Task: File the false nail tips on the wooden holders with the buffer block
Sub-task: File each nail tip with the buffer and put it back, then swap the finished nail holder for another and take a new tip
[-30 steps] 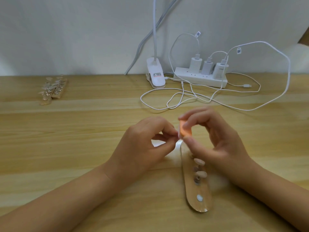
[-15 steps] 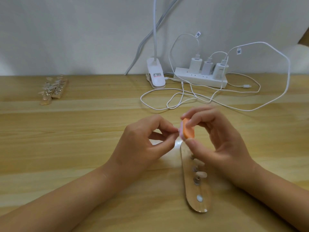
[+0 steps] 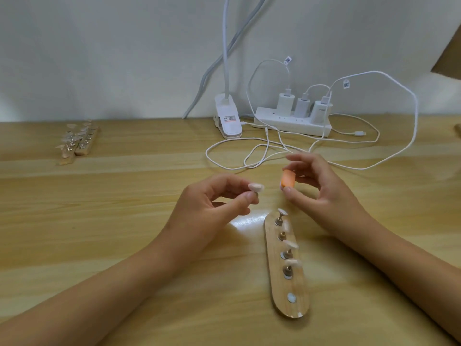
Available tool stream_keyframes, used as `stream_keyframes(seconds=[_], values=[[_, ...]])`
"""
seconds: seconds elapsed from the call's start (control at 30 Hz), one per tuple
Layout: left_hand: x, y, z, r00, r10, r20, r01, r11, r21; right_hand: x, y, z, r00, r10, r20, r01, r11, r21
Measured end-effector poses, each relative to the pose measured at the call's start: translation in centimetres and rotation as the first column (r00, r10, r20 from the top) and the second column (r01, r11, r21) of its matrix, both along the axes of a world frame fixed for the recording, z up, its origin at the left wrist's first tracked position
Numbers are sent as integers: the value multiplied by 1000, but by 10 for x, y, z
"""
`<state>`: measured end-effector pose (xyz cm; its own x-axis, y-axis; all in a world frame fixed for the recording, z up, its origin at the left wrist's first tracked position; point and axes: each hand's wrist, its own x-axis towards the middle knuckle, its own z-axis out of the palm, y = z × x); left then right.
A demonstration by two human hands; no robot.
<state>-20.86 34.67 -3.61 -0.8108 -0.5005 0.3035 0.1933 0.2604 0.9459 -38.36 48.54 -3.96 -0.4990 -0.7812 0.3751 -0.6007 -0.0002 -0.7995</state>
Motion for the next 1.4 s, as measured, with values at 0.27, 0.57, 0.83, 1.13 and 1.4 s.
stream_keyframes(seconds=[0.27, 0.57, 0.83, 1.13, 1.4], values=[[13, 34, 0, 970, -230, -82, 136, 789, -600, -9, -1, -3, 985, -51, -164, 85, 973, 213], [15, 21, -10, 943, -303, 135, 284, 529, -800, -11, 0, 4, 988, -61, 140, 93, 967, -238], [13, 20, 7, 936, -180, -303, -194, 453, -870, -2, 13, 55, 214, 325, 921, 349, 855, -383], [21, 40, -7, 995, -45, 92, 81, -195, -977, 87, 5, 77, -78, 322, 943, -67, 943, -327], [10, 18, 9, 927, 334, 173, 22, 412, -911, 62, 85, 61, 979, -169, 112, 175, 983, -51]])
